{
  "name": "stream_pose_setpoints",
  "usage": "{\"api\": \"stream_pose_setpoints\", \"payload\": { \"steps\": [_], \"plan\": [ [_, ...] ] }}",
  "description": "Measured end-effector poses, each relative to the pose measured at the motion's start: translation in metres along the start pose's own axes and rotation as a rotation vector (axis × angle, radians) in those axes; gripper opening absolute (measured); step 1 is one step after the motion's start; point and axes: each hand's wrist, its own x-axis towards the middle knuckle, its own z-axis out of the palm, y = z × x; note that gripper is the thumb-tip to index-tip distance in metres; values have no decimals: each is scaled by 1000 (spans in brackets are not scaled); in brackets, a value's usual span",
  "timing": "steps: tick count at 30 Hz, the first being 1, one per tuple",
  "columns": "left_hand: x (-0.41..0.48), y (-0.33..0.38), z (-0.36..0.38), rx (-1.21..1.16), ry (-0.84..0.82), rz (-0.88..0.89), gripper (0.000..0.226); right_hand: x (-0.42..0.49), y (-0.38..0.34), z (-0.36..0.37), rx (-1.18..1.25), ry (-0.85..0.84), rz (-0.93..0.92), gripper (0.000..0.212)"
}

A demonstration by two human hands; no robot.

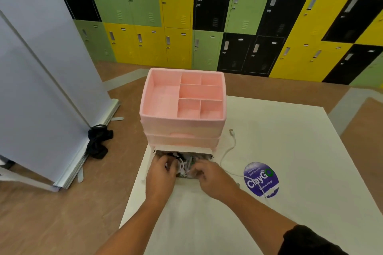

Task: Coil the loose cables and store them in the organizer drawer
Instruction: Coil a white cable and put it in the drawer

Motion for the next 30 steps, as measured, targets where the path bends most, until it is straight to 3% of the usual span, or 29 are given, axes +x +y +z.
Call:
{"api": "stream_pose_setpoints", "payload": {
  "steps": [9, 13, 16, 18, 25, 30],
  "plan": [
    [-42, 54, 47, 38, -320, 434, 19, -71, 77, -70, 28, 235, 272, 32],
    [-53, 82, 82, 101, -512, 482, 8, -102, 113, -85, -114, 146, 449, 17],
    [-61, 93, 114, 200, -673, 507, 19, -130, 140, -83, -94, 67, 563, 9],
    [-70, 99, 132, 228, -744, 555, 25, -145, 154, -77, -137, -19, 630, 29],
    [-93, 107, 190, 520, -859, 675, 50, -168, 167, -62, -1, 32, 662, 18],
    [-94, 110, 203, 829, -733, 703, 33, -173, 169, -62, 130, 28, 662, 29]
  ]
}}
